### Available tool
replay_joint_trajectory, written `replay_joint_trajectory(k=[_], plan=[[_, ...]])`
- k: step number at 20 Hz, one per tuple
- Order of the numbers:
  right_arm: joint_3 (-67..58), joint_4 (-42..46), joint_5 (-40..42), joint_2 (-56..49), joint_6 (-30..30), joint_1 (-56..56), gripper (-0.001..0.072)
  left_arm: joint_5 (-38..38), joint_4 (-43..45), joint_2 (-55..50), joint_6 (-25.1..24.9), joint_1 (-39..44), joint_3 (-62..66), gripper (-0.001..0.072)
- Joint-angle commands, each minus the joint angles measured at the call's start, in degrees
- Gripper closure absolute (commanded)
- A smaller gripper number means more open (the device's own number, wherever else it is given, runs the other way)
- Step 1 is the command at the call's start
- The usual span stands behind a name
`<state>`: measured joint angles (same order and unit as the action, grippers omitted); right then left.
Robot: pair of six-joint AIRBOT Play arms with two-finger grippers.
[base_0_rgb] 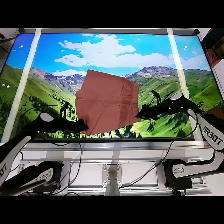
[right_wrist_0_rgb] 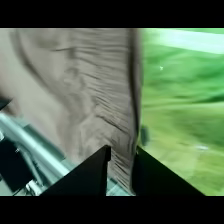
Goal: Fold the clothes and pants, and hang the long-sleeved shirts on hangers.
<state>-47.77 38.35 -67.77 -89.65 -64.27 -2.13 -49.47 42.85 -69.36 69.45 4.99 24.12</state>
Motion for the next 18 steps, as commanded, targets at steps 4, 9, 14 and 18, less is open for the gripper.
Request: replay_joint_trajectory(k=[4, 9, 14, 18], plan=[[-1.9, -10.0, -8.3, 0.5, 10.1, 0.7, 0.069, -2.5, -3.9, 0.3, -5.0, 1.3, 5.7, 0.0699], [-9.0, -10.0, -9.3, 11.8, 10.3, 0.7, 0.0691, -7.4, -3.9, 9.5, -6.1, 1.2, 21.1, 0.07], [-19.1, -10.0, -11.0, 31.4, 5.1, 0.7, 0.069, -7.2, -3.9, 23.8, -6.1, 1.2, 34.9, 0.07], [-24.3, -10.1, -10.0, 46.3, -5.5, 0.7, 0.069, -4.6, -3.9, 38.0, -4.8, 1.3, 38.3, 0.0702]])
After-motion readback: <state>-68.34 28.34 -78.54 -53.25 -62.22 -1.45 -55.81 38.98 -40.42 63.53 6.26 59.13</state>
